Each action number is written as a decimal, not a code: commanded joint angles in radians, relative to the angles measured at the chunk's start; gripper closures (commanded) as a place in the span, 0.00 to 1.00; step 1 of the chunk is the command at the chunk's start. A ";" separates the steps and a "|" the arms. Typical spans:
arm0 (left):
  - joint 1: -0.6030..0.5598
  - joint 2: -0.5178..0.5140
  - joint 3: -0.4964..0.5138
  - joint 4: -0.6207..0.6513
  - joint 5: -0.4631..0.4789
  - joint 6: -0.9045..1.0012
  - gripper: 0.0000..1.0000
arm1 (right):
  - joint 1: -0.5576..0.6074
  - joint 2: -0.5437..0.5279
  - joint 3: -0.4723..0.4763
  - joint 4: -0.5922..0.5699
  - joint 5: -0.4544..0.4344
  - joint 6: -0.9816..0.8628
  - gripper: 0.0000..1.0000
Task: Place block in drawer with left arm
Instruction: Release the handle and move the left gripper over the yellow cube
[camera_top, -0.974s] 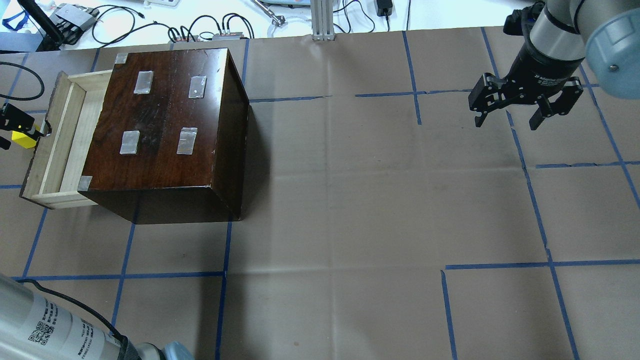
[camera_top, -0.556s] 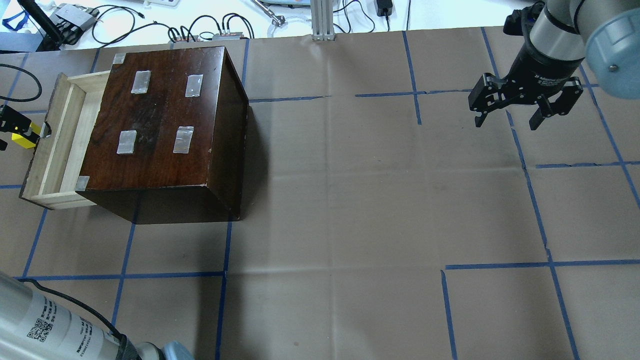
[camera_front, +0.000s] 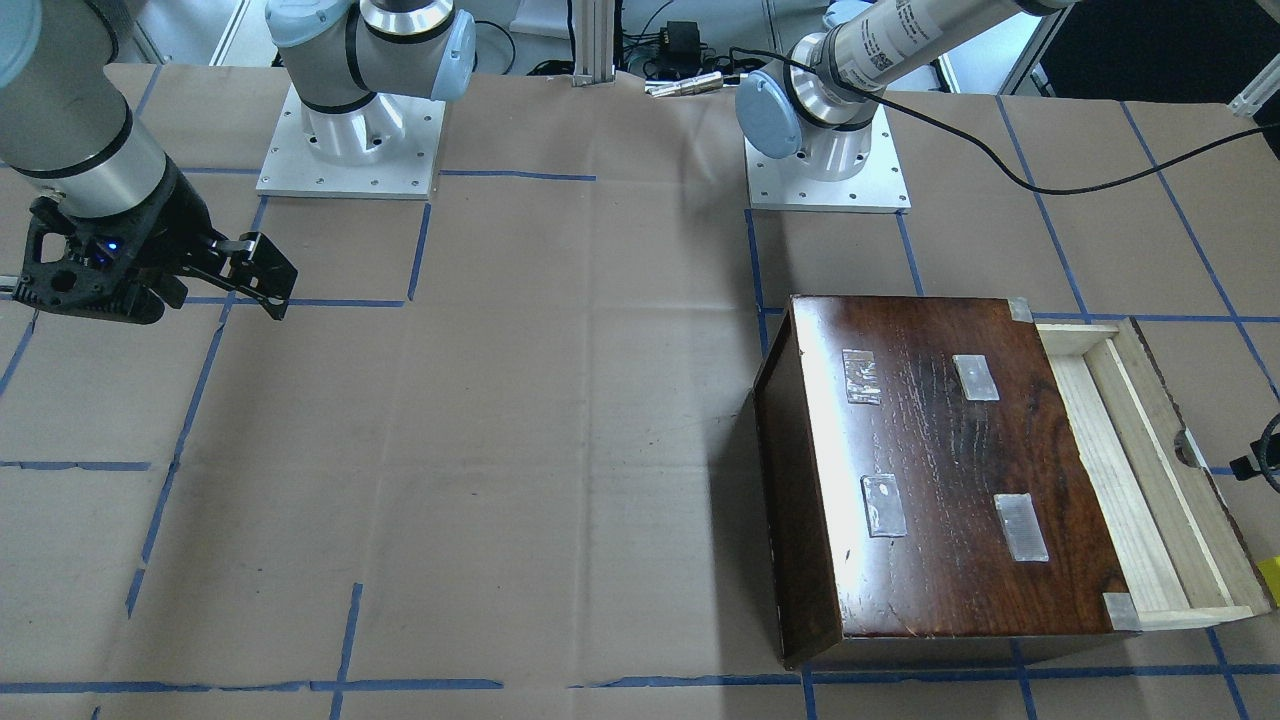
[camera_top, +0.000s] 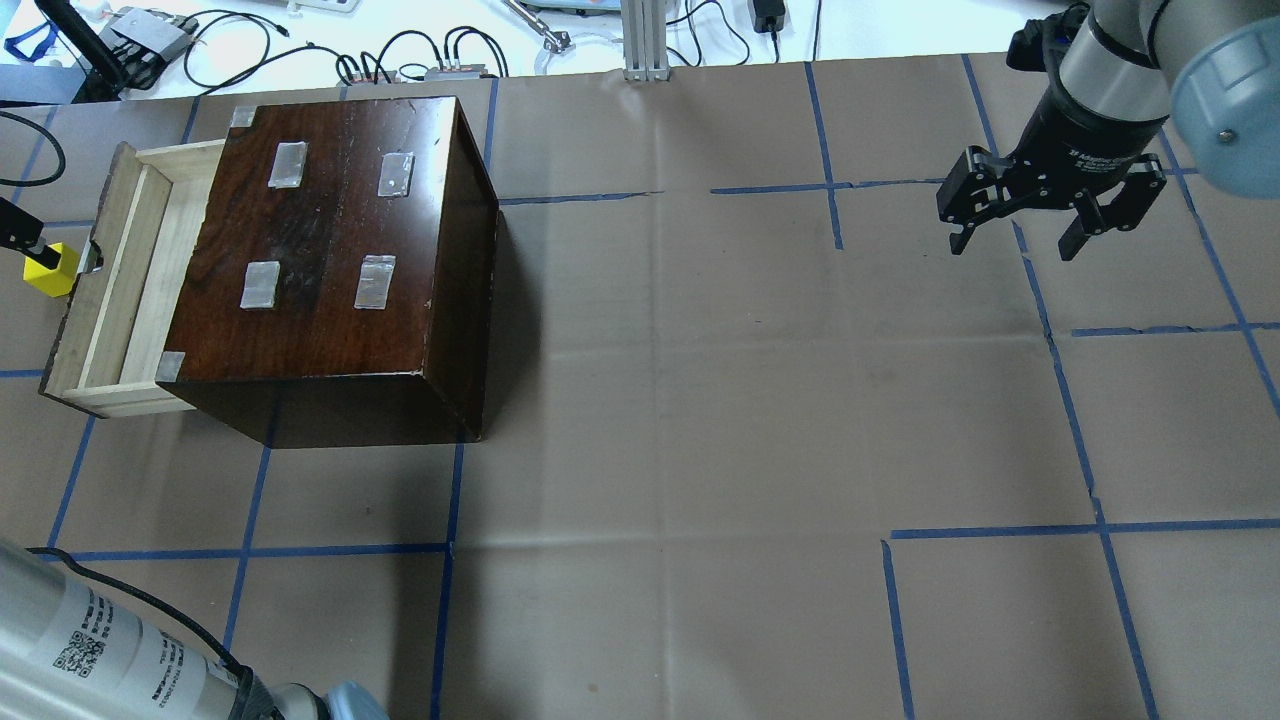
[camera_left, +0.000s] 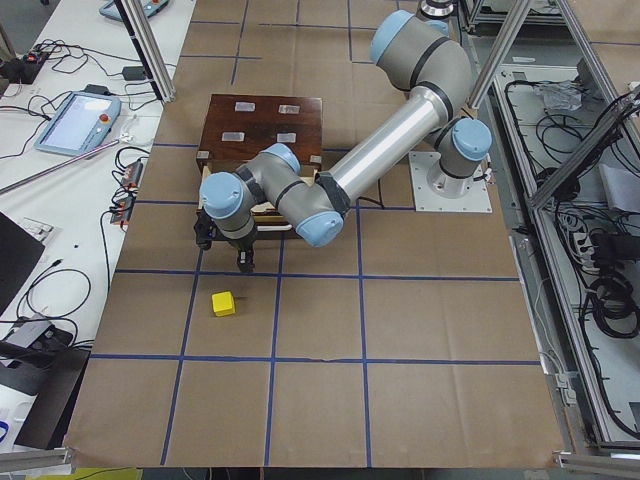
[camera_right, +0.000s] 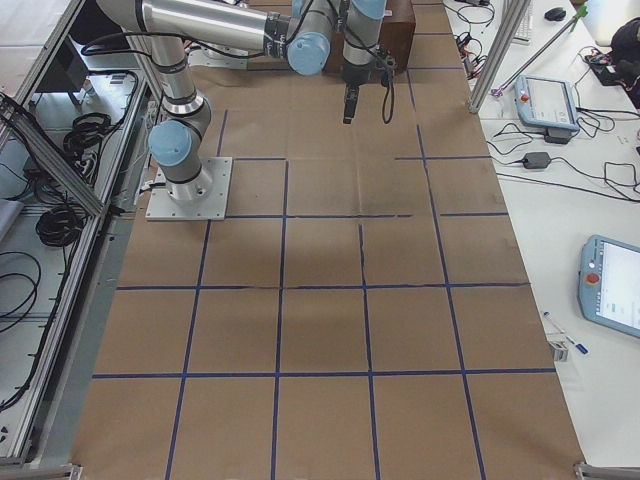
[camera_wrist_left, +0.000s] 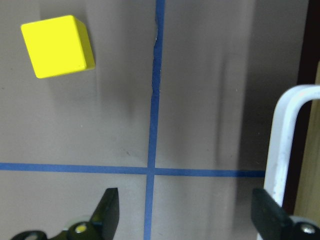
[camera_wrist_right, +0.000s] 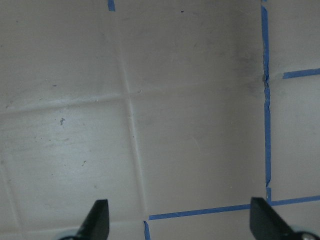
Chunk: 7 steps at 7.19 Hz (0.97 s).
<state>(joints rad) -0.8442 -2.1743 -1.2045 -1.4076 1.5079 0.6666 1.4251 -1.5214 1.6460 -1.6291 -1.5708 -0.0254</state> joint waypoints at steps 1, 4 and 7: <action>0.000 -0.097 0.093 0.045 0.000 0.042 0.05 | 0.000 0.000 0.000 0.000 0.000 0.001 0.00; 0.000 -0.206 0.172 0.160 0.000 0.035 0.10 | 0.000 0.000 0.000 0.000 0.000 -0.001 0.00; 0.000 -0.274 0.216 0.180 -0.003 -0.025 0.10 | 0.000 0.001 0.000 0.000 0.000 -0.001 0.00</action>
<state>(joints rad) -0.8437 -2.4239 -1.0037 -1.2340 1.5049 0.6670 1.4251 -1.5214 1.6455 -1.6291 -1.5708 -0.0260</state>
